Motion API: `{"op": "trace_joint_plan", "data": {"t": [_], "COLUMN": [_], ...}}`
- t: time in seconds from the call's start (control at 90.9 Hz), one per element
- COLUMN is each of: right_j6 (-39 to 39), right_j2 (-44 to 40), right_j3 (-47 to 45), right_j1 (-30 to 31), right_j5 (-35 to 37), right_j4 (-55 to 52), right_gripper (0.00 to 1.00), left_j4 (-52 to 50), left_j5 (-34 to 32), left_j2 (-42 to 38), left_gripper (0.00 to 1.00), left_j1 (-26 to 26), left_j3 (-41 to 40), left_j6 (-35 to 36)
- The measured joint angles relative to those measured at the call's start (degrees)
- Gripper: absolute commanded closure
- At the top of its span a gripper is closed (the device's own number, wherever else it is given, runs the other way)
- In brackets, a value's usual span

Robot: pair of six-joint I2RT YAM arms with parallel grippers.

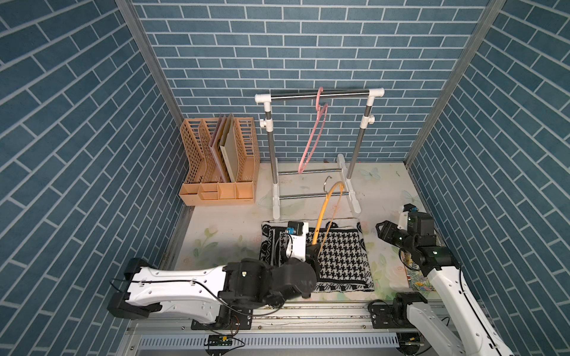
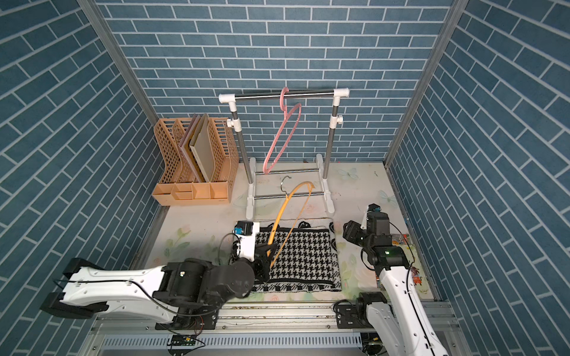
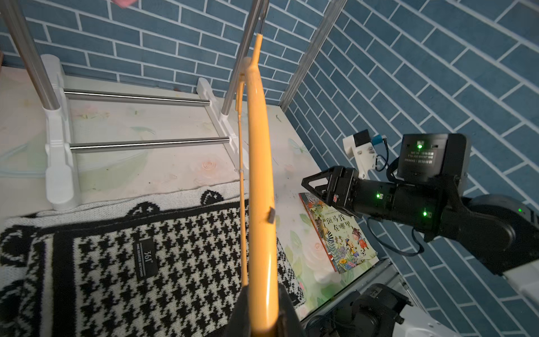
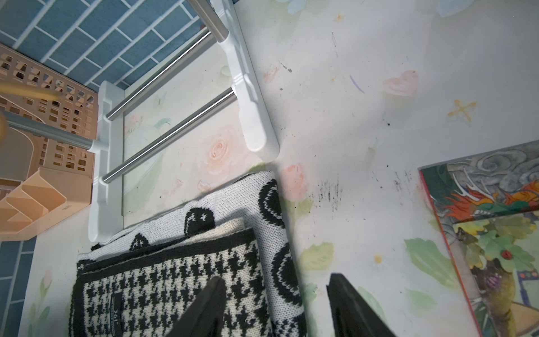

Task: Hang the scarf on the hanger
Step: Pick up the hanger from the clothesline.

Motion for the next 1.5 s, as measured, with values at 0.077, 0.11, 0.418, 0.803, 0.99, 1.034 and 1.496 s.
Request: {"op": "trace_joint_plan", "data": {"t": [0.077,0.11,0.418,0.803,0.99,1.034,1.496], "right_j6": [0.52,0.85,1.81,2.47,2.86,2.89,4.87], "right_j2": [-0.04,-0.04,-0.37,-5.29,-6.56,-6.73,-9.09], "right_j3": [-0.70,-0.96,-2.19,-6.60,-9.01,-9.22,-11.58], "right_j1": [0.24,0.37,1.27,1.68,1.73,1.73,1.73], "right_j5": [-0.20,-0.26,-3.19,-14.29,-16.28,-16.46,-17.53], "right_j4": [0.04,0.07,0.33,-0.46,-1.49,-1.49,-0.87], "right_gripper": [0.39,0.39,0.41,0.46,0.47,0.47,0.52], "left_j4": [-0.04,-0.24,-18.27,-7.52,4.24,5.92,4.02], "left_j5": [-3.67,-4.72,-13.22,-16.33,-18.47,-18.71,-20.96], "left_j2": [1.77,2.25,15.72,18.29,19.08,20.24,31.17], "left_gripper": [1.00,1.00,1.00,1.00,1.00,1.00,1.00], "left_j1": [-3.98,-4.85,-5.64,-5.79,-5.84,-5.84,-5.99], "left_j3": [-2.29,-3.13,-4.15,-19.21,-21.77,-21.05,-10.64], "left_j6": [-6.67,-9.05,-49.24,-60.76,-57.24,-56.78,-61.44]}}
